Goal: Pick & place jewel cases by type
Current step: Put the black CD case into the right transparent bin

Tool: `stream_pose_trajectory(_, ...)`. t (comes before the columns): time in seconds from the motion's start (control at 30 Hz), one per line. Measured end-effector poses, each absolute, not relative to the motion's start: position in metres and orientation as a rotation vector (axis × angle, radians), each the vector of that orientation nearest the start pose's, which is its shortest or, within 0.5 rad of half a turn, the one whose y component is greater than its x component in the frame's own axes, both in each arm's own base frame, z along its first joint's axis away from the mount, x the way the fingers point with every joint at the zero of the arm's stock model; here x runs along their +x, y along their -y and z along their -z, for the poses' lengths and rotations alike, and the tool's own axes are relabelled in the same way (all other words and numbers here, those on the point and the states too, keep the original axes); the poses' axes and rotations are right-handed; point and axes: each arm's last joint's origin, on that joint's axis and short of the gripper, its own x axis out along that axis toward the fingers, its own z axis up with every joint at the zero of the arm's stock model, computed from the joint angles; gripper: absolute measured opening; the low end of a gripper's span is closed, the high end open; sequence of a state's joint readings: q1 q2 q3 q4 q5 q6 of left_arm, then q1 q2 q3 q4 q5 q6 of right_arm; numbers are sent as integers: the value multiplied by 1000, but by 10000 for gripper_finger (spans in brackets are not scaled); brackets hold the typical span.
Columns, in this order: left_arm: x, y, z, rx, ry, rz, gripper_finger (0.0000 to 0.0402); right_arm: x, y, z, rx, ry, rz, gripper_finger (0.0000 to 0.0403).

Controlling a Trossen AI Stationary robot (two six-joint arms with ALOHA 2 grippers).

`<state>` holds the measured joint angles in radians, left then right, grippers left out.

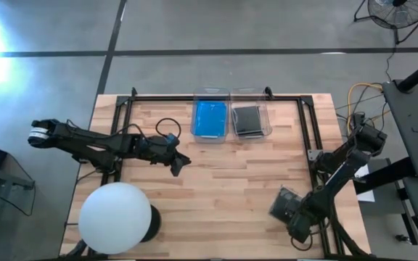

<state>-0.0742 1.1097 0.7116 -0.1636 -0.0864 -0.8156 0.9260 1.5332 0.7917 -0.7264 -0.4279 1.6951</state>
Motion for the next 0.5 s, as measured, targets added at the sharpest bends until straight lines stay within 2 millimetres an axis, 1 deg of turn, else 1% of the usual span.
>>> stream_pose_trajectory(0.13, 233, 15, -250, -757, -512, -237, 71, 131, -193, -138, 718, -1898, 453, 223)
stream_pose_trajectory(0.23, 233, 15, -250, -765, -510, -238, 71, 132, -189, -129, 653, -1906, 427, 224)
stream_pose_trajectory(0.37, 235, 15, -248, -767, -514, -239, 71, 140, -183, -121, 598, -1927, 382, 224)
stream_pose_trajectory(0.5, 242, 17, -242, -767, -547, -211, 71, 153, -171, -117, 617, -1946, 374, 224)
